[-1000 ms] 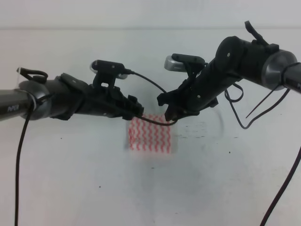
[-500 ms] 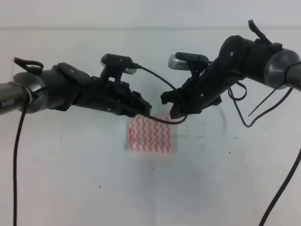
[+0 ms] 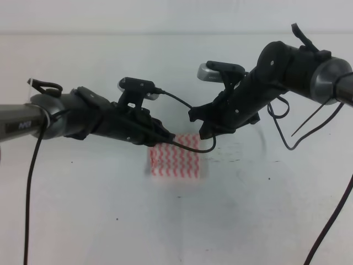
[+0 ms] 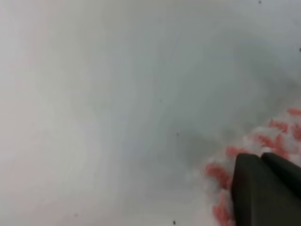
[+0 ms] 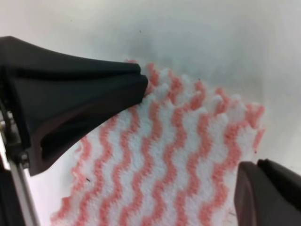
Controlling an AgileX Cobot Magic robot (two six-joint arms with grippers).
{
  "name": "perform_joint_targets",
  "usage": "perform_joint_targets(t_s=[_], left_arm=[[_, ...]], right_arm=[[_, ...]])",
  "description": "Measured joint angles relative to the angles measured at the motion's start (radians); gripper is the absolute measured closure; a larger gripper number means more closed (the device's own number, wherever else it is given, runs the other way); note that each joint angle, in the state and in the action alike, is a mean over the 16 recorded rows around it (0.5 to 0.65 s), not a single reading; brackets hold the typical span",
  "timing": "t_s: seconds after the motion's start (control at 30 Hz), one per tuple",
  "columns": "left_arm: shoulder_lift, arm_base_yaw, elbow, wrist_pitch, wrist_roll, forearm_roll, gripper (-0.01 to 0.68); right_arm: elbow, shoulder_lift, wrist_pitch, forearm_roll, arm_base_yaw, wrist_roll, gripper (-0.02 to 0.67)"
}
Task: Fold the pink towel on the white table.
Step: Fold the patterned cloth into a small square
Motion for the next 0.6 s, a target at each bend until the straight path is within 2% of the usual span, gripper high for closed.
perform_joint_targets(t_s=[0.37, 0.6], left_arm=[[-0.01, -0.007, -0.036, 0.061, 0.005, 0.0, 0.675], [-0.002, -0.039, -0.058, 0.092, 0.018, -0.004, 0.675]], right_arm=[[0.0, 0.0, 0.003, -0.07, -0.008, 0.044, 0.666], [0.0, -0.025, 0.009, -0.134, -0.042, 0.091, 0.666]])
